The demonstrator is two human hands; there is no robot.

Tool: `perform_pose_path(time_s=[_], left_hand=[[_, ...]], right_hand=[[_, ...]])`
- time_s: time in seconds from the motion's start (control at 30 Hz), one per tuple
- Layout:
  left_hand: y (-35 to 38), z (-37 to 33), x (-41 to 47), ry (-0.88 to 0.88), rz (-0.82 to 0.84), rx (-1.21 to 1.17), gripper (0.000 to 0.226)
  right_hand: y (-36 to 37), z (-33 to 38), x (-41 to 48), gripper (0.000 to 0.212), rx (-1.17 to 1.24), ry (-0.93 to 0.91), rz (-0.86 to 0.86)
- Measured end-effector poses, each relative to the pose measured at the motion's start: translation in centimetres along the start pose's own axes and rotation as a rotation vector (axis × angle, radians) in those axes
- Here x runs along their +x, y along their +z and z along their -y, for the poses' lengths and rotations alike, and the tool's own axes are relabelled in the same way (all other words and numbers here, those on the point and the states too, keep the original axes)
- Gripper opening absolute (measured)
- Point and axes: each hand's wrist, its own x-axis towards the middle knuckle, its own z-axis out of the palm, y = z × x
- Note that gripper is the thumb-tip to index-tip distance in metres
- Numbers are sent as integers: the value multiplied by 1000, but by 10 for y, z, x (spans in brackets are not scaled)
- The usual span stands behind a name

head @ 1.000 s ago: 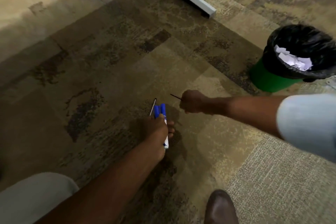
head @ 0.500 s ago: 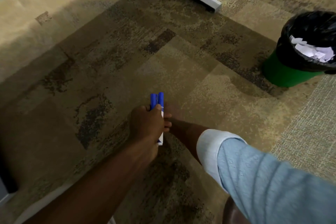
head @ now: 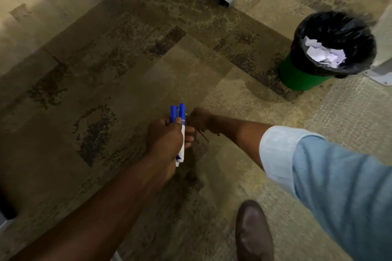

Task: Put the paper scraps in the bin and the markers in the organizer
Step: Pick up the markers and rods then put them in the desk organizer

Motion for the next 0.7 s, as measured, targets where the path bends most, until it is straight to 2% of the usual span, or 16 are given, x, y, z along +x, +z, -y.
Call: perform_pose_path(time_s=[0.17,0.37,0.5,0.6,0.7], left_hand=[[22,-11,-40,-98,57,33,40],[23,-44,-105,-136,15,34,32],[13,-77,-158,-84,13,12,21],[-1,-99,-200,-70,23,58,22],[-15,-121,-241,-71,19,84,23]], right_hand=[[-30,-3,-76,20,373,17,-92],[-53,4,-175,20,844,0,-38],[-70,24,-250,14,950,-14,-55],[-78,50,-309,26,940,-32,-71],[-81,80,-366,25,925,-25,-108]])
